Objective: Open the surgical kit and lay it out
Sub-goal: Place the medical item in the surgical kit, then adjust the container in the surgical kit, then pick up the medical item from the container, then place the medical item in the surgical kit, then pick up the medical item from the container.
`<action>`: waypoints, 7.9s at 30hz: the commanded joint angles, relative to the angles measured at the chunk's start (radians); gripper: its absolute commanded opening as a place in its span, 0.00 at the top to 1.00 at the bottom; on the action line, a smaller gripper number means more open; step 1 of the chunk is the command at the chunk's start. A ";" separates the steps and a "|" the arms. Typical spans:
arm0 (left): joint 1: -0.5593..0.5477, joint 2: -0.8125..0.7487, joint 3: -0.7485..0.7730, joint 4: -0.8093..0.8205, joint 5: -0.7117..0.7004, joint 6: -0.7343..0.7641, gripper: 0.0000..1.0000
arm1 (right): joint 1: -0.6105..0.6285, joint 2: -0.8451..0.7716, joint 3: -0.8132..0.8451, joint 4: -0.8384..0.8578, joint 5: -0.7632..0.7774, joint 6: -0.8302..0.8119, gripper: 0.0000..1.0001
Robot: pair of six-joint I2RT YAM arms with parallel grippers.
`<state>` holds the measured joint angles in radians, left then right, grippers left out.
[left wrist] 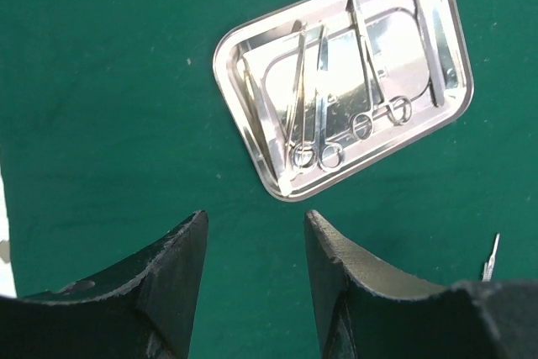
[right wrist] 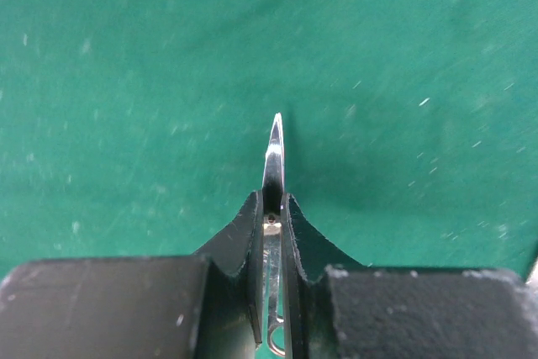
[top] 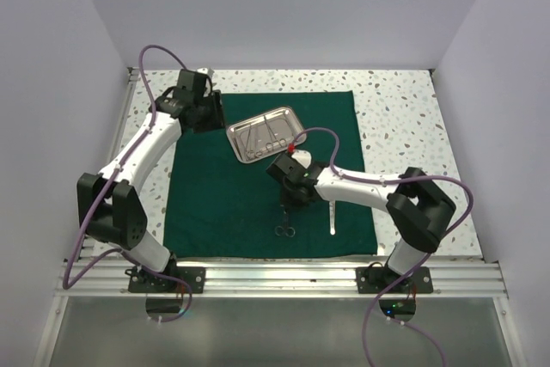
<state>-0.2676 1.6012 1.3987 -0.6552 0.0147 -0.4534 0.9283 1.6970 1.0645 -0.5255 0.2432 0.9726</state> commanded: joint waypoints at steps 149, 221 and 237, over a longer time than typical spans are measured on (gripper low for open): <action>0.157 0.242 0.043 0.072 0.114 0.035 0.57 | -0.206 0.087 0.434 -0.094 0.113 -0.217 1.00; -0.144 0.700 0.457 0.002 -0.093 0.174 0.87 | -0.292 -0.181 0.379 -0.321 0.085 -0.419 0.40; -0.142 0.588 0.648 -0.080 -0.056 0.101 1.00 | -0.322 -0.099 0.474 -0.329 0.080 -0.433 0.42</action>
<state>-0.4072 2.3077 2.0377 -0.7353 -0.0711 -0.3092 0.6094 1.5799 1.4784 -0.8536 0.3222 0.5549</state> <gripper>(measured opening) 0.039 0.581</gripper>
